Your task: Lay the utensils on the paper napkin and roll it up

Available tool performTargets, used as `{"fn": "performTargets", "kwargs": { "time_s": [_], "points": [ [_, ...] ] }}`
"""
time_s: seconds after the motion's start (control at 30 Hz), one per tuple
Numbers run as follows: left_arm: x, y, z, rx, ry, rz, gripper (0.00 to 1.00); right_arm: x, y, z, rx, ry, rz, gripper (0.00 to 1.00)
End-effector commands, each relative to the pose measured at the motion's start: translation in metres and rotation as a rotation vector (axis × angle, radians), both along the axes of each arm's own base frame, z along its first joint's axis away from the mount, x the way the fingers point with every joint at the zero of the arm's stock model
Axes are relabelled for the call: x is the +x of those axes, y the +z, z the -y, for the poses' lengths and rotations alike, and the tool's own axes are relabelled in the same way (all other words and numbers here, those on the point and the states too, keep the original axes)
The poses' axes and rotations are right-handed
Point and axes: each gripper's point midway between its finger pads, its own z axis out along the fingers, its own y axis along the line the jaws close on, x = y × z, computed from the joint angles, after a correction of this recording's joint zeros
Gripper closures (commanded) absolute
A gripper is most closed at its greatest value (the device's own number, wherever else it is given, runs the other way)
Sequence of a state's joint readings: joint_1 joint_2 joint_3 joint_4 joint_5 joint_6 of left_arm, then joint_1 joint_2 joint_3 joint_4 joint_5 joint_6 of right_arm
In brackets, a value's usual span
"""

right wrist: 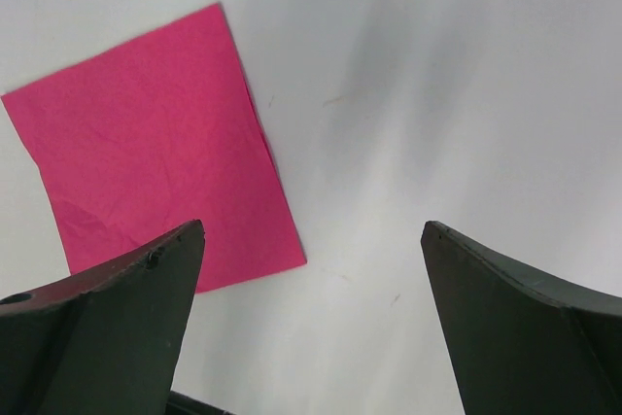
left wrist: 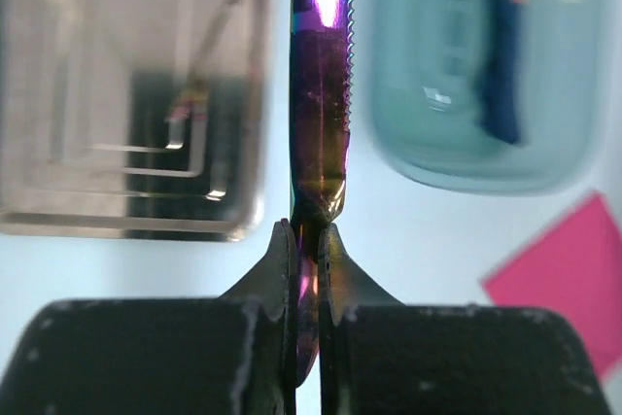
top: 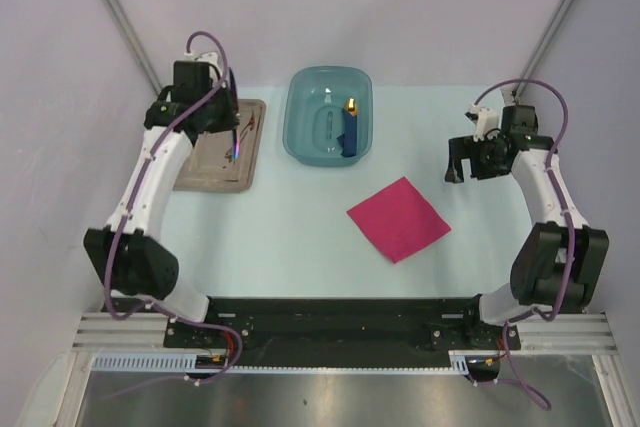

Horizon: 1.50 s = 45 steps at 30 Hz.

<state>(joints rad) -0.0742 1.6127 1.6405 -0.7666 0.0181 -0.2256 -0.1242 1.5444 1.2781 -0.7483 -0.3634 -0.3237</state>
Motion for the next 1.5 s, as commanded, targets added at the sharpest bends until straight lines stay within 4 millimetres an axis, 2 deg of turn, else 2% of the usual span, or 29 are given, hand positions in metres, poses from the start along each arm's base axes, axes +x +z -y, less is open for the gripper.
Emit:
{"fn": "performTargets", "kwargs": {
  "time_s": [0.0,0.03,0.07,0.1,0.17,0.2,0.27,0.3,0.33,0.37,0.4,0.43,0.47,0.5,0.53,0.57,0.6,0.63,0.67,0.7,0.77,0.8,0.9,1.03,1.2,1.47],
  "points": [
    [-0.044,0.023,0.065,-0.116,-0.044,0.021,1.0,-0.027,0.021,0.009,-0.041,-0.013,0.07,0.0],
    [-0.052,0.018,0.077,-0.132,-0.063,0.012,1.0,-0.033,0.021,0.012,-0.051,-0.02,0.07,0.0],
    [-0.059,0.019,0.091,-0.143,-0.095,0.019,1.0,-0.041,0.017,0.013,-0.058,-0.022,0.06,0.0],
    [-0.069,0.023,0.116,-0.139,-0.144,0.04,1.0,-0.049,0.025,0.015,-0.064,-0.028,0.089,0.0],
    [-0.083,0.025,0.142,-0.172,-0.174,0.051,1.0,-0.062,0.023,0.015,-0.062,-0.039,0.089,0.0],
    [-0.094,0.026,0.169,-0.18,-0.229,0.071,1.0,-0.068,0.029,0.014,-0.059,-0.045,0.112,0.0],
    [-0.105,0.019,0.195,-0.195,-0.264,0.067,1.0,-0.079,0.029,0.01,-0.042,-0.052,0.105,0.0],
    [-0.116,0.018,0.22,-0.218,-0.316,0.07,1.0,-0.083,0.026,0.008,-0.036,-0.055,0.101,0.0],
    [-0.12,0.014,0.235,-0.246,-0.317,0.052,1.0,-0.088,0.028,0.008,-0.034,-0.06,0.113,0.0],
    [-0.122,0.001,0.25,-0.249,-0.322,0.019,1.0,-0.089,0.028,0.006,-0.023,-0.075,0.112,0.0],
    [-0.131,-0.004,0.273,-0.285,-0.342,-0.007,1.0,-0.092,0.023,0.006,-0.017,-0.084,0.102,0.0],
    [-0.133,-0.003,0.288,-0.305,-0.362,-0.015,1.0,-0.092,0.023,0.005,-0.005,-0.092,0.106,0.0],
    [-0.139,-0.023,0.31,-0.285,-0.388,-0.06,1.0,-0.093,0.022,0.003,0.015,-0.116,0.099,0.0],
    [-0.138,-0.015,0.325,-0.317,-0.4,-0.062,1.0,-0.091,0.02,0.002,0.031,-0.123,0.104,0.0],
    [-0.138,-0.018,0.335,-0.319,-0.404,-0.074,1.0,-0.09,0.022,-0.001,0.056,-0.127,0.113,0.0],
    [-0.139,-0.042,0.352,-0.293,-0.41,-0.121,1.0,-0.089,0.024,0.0,0.074,-0.146,0.117,0.0],
    [-0.135,-0.034,0.365,-0.327,-0.404,-0.119,1.0,-0.087,0.024,0.001,0.085,-0.154,0.121,0.0],
    [-0.134,-0.041,0.374,-0.327,-0.404,-0.138,1.0,-0.086,0.023,0.001,0.092,-0.163,0.115,0.0],
    [-0.137,-0.059,0.388,-0.308,-0.408,-0.169,1.0,-0.084,0.023,0.005,0.099,-0.182,0.113,0.0],
    [-0.134,-0.053,0.4,-0.325,-0.416,-0.153,1.0,-0.084,0.021,0.006,0.103,-0.187,0.102,0.0],
    [-0.137,-0.061,0.418,-0.338,-0.413,-0.153,1.0,-0.083,0.016,0.007,0.106,-0.193,0.084,0.0],
    [-0.136,-0.071,0.429,-0.339,-0.416,-0.166,1.0,-0.083,0.015,0.007,0.109,-0.195,0.077,0.0],
    [-0.136,-0.089,0.447,-0.332,-0.41,-0.173,1.0,-0.078,0.012,0.006,0.125,-0.202,0.07,0.0],
    [-0.131,-0.113,0.454,-0.311,-0.387,-0.186,1.0,-0.069,0.013,0.008,0.14,-0.213,0.082,0.0],
    [-0.129,-0.128,0.463,-0.317,-0.39,-0.204,0.99,-0.063,0.01,0.01,0.164,-0.227,0.063,0.0],
    [-0.122,-0.15,0.468,-0.333,-0.352,-0.224,0.95,-0.069,0.006,0.014,0.211,-0.276,0.05,0.0]
  ]
}}
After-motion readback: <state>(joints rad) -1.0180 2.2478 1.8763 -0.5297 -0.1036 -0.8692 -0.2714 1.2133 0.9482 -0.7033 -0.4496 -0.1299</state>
